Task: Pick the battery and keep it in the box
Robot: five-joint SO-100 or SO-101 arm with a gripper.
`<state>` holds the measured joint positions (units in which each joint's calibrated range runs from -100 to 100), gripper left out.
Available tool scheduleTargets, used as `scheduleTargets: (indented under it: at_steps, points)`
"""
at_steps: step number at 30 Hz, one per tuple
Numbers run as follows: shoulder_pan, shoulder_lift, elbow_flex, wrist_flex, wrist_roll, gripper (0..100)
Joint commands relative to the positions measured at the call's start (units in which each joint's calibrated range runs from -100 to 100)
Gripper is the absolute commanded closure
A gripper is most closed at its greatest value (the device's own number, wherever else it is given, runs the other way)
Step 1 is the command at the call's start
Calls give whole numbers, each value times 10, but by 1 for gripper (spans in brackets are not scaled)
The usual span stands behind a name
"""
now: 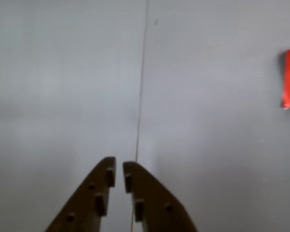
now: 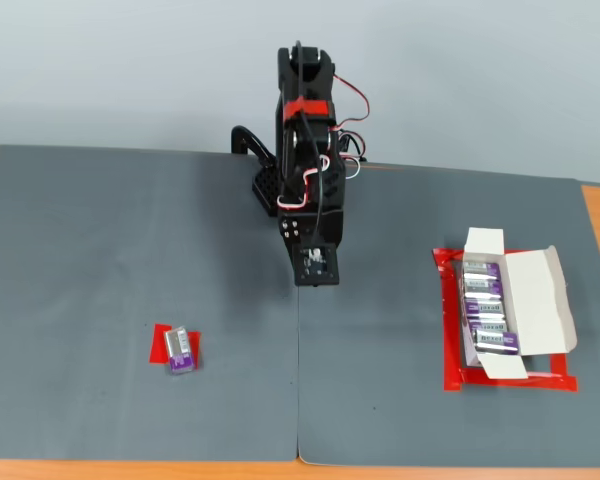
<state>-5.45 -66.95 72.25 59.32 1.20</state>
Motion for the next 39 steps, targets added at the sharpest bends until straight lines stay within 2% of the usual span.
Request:
scheduleTargets:
  at_steps: [1, 4, 18, 29, 39]
  points:
    - [36, 83, -118, -9, 2, 98]
    - [71, 146, -182, -9, 16, 98]
    - [210, 402, -379, -10, 168, 98]
    - [258, 564, -491, -89, 222, 98]
    - [265, 655, -552, -98, 225, 96]
